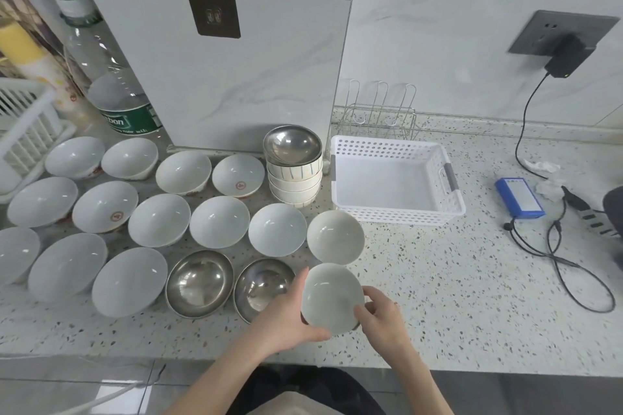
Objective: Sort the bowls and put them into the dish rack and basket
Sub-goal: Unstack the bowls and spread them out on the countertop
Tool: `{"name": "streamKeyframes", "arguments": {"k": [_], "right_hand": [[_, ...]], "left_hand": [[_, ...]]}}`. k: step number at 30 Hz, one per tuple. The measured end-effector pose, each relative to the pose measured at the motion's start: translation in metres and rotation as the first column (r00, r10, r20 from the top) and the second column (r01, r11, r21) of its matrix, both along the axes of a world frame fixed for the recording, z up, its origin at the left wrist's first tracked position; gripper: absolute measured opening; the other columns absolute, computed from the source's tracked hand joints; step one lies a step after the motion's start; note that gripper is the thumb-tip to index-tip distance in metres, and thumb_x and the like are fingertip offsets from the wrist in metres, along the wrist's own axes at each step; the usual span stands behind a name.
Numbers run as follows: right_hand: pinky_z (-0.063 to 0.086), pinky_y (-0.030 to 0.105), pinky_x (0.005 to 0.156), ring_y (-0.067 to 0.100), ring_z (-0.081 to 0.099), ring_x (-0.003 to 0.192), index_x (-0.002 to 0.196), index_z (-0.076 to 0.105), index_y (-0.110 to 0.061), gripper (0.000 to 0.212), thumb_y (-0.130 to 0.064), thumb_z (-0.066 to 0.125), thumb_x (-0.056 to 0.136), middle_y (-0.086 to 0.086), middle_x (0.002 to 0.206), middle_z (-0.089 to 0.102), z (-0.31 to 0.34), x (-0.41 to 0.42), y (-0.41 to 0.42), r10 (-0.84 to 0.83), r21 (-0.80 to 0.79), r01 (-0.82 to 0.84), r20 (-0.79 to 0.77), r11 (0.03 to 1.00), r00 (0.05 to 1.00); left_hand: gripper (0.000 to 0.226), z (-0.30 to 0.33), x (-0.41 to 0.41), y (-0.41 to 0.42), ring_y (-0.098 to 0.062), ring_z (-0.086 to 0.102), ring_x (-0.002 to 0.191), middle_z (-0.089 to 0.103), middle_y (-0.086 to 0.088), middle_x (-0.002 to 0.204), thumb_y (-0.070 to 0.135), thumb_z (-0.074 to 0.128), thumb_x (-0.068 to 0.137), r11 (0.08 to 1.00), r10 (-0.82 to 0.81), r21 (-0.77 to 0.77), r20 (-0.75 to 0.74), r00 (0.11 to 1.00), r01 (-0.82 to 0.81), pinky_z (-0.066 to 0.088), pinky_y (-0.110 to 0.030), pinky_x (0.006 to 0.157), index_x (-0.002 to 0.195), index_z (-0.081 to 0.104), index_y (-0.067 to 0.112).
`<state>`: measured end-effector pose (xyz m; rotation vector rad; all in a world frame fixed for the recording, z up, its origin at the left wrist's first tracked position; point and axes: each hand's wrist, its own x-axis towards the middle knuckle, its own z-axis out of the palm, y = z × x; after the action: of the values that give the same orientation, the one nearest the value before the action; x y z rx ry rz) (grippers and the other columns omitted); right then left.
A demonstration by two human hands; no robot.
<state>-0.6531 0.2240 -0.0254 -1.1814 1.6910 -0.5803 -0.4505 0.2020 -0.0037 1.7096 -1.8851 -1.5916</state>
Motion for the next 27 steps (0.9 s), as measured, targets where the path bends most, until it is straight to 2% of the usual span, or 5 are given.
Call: {"name": "streamKeyframes", "arguments": {"k": [2,5,13,20,27], "right_hand": [[0.038,0.012,0.043,0.002,0.059,0.050,0.099,0.061,-0.030,0.024,-0.011,0.055,0.086,0.004,0.057,0.067,0.000,0.000,0.000,0.005,0.008,-0.005,-0.002,1.000,1.000],[0.038,0.013,0.043,0.003,0.059,0.051,0.099,0.060,-0.031,0.025,-0.011,0.054,0.086,0.007,0.061,0.069,0.000,-0.001,0.002,0.009,0.033,-0.010,0.009,0.999,1.000],[0.031,0.013,0.040,0.002,0.041,0.038,0.114,0.057,-0.024,0.030,-0.010,0.051,0.089,0.002,0.057,0.061,-0.005,-0.004,0.000,0.054,0.044,-0.053,-0.004,0.998,0.999],[0.028,0.016,0.039,0.005,0.035,0.039,0.114,0.057,-0.027,0.031,-0.011,0.049,0.089,0.007,0.059,0.057,-0.011,-0.006,-0.002,0.089,0.040,-0.088,-0.033,0.995,0.995],[0.028,0.016,0.040,0.005,0.035,0.039,0.120,0.057,-0.024,0.034,-0.013,0.049,0.089,0.000,0.053,0.054,-0.015,-0.007,-0.001,0.096,0.035,-0.095,-0.046,0.995,0.994]], "left_hand": [[0.121,-0.002,-0.001,0.000,-0.004,0.063,0.094,0.063,0.015,0.109,0.047,0.081,0.057,0.999,-0.053,-0.007,0.072,0.996,0.053,0.055,-0.028,0.082,0.147,0.001,0.048],[0.123,-0.003,-0.003,-0.002,-0.014,0.065,0.084,0.064,0.005,0.089,0.039,0.082,0.063,0.991,-0.123,-0.022,0.188,0.974,0.129,0.058,-0.035,0.076,0.151,-0.004,0.038],[0.125,-0.013,-0.011,0.001,-0.019,0.063,0.081,0.055,0.007,0.079,0.045,0.081,0.067,0.981,-0.140,-0.069,0.386,0.912,0.180,0.048,-0.028,0.063,0.151,-0.010,0.031],[0.126,-0.016,-0.014,-0.001,-0.021,0.064,0.095,0.064,0.001,0.095,0.049,0.079,0.067,0.979,-0.155,-0.054,0.442,0.884,0.199,0.050,-0.030,0.068,0.152,-0.012,0.032],[0.125,-0.012,-0.016,0.000,-0.020,0.065,0.090,0.059,0.003,0.086,0.049,0.078,0.069,0.981,-0.144,-0.051,0.458,0.877,0.187,0.047,-0.029,0.063,0.152,-0.014,0.031]]}}
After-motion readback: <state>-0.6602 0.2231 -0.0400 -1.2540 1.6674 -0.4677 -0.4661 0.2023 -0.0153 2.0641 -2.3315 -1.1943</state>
